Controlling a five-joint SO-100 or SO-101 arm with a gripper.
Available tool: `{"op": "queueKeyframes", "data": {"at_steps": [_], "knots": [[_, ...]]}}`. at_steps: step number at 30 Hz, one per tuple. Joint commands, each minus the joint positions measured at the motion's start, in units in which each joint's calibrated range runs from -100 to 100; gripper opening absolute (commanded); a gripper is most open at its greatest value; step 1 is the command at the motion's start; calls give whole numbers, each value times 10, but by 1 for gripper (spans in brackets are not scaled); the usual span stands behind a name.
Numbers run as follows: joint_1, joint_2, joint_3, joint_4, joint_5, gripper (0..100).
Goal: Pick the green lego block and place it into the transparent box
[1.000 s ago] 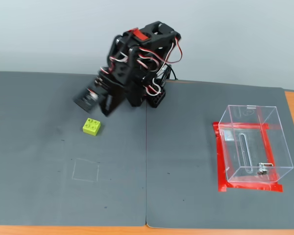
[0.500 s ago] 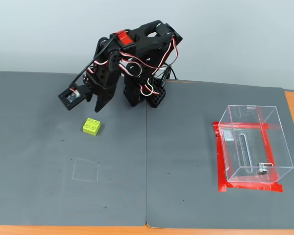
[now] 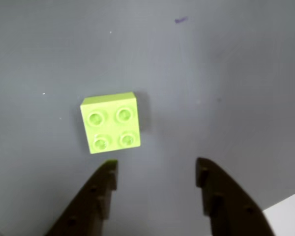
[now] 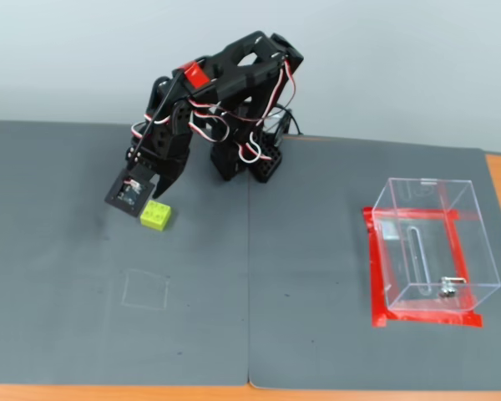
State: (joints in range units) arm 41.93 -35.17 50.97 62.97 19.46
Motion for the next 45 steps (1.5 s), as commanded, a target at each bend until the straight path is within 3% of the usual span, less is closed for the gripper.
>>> {"op": "queueKeyframes", "data": {"at_steps": [1, 6, 12, 39, 45], "knots": [[-12, 5, -26, -31, 20, 19], [-31, 30, -21, -74, 33, 22], [-53, 59, -18, -73, 59, 43], [-82, 61, 67, -54, 55, 43], [-82, 61, 116, -118, 55, 43]]}}
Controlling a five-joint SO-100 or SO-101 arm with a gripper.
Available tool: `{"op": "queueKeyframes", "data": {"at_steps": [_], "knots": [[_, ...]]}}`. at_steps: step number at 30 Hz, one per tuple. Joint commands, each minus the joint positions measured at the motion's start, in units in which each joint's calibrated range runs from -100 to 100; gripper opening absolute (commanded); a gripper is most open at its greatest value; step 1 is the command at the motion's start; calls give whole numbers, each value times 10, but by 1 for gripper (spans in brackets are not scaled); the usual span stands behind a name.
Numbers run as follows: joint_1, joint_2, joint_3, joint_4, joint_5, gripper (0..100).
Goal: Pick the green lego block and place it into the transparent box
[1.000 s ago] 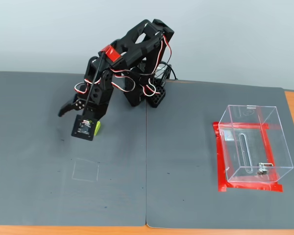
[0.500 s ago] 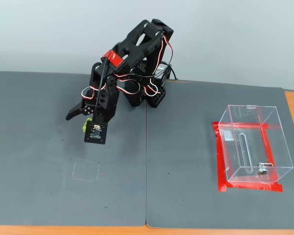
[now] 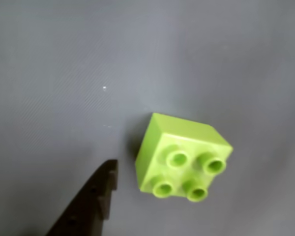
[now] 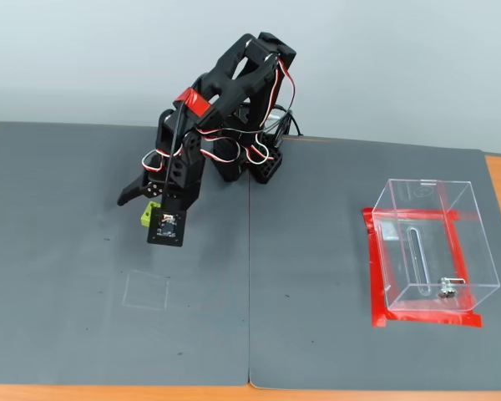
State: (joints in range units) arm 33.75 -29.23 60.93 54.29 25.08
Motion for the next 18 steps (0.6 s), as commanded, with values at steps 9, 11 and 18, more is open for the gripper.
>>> {"op": "queueKeyframes", "data": {"at_steps": [9, 11, 18], "knots": [[-1, 1, 53, -85, -2, 43], [0, 1, 53, -85, -2, 43], [8, 2, 63, -85, -2, 43]]}}
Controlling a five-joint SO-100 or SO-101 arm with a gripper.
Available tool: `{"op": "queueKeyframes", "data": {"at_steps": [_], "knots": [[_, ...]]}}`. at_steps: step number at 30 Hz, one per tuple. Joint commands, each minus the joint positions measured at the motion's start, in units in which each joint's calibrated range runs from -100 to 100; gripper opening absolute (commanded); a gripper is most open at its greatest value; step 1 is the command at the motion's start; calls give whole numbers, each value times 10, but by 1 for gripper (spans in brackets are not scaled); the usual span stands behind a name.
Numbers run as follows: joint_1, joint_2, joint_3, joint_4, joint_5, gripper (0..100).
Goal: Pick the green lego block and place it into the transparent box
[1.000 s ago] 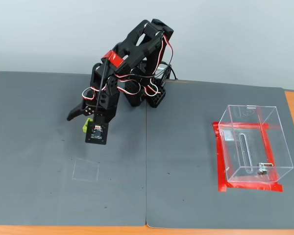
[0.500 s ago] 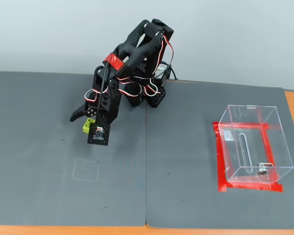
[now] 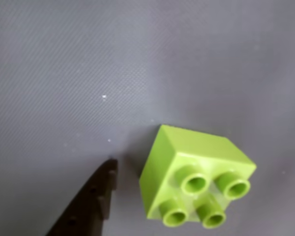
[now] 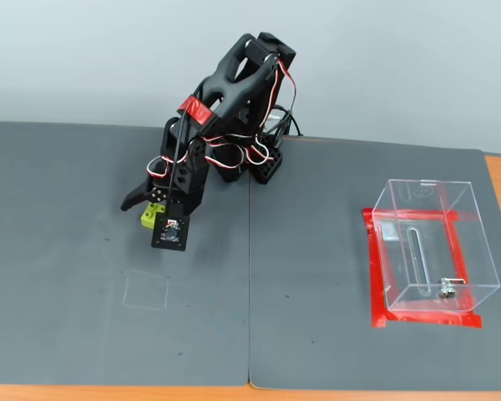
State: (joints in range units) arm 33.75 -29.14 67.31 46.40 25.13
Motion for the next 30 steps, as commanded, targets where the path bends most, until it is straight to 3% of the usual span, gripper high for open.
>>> {"op": "queueKeyframes", "data": {"at_steps": [1, 9, 15, 27, 30], "knots": [[8, 1, -1, -7, -2, 43], [9, 1, 14, -27, -1, 43], [22, 0, 13, -33, -2, 31], [24, 0, 13, -33, -2, 29], [24, 0, 13, -33, -2, 25]]}}
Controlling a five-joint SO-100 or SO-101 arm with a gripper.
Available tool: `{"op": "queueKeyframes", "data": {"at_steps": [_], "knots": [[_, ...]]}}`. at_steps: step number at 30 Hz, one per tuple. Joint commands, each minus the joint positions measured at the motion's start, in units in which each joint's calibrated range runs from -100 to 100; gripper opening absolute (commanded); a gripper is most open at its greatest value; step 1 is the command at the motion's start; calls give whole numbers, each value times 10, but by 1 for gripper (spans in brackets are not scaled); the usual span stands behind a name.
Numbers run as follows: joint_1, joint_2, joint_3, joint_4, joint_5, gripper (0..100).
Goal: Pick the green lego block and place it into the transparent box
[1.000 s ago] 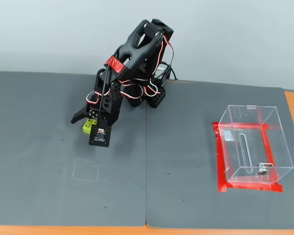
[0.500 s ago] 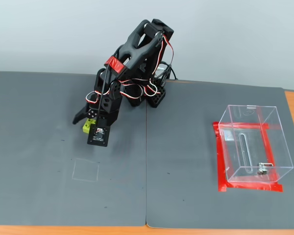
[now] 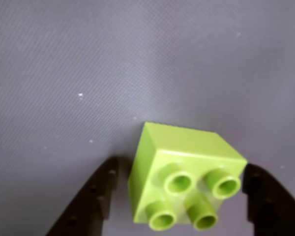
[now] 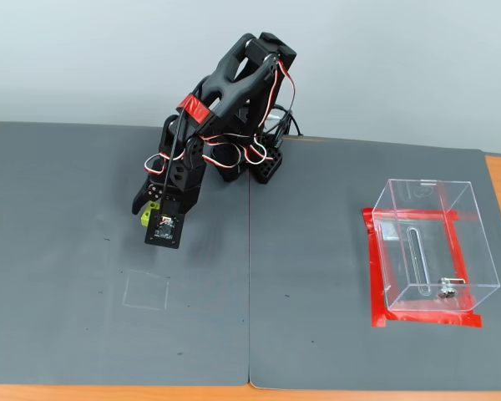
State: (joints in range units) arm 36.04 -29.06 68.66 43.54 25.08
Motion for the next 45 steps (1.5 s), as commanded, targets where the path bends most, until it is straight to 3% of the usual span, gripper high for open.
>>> {"op": "queueKeyframes", "data": {"at_steps": [1, 7, 16, 22, 30, 45], "knots": [[1, -1, -1, -5, -2, 22], [0, -1, -5, -5, -2, 13], [-6, -12, -18, 4, -3, 13], [-49, -15, -117, 71, -16, 13], [-162, -119, -226, 75, -28, 13], [-453, -292, -215, 59, -31, 13]]}}
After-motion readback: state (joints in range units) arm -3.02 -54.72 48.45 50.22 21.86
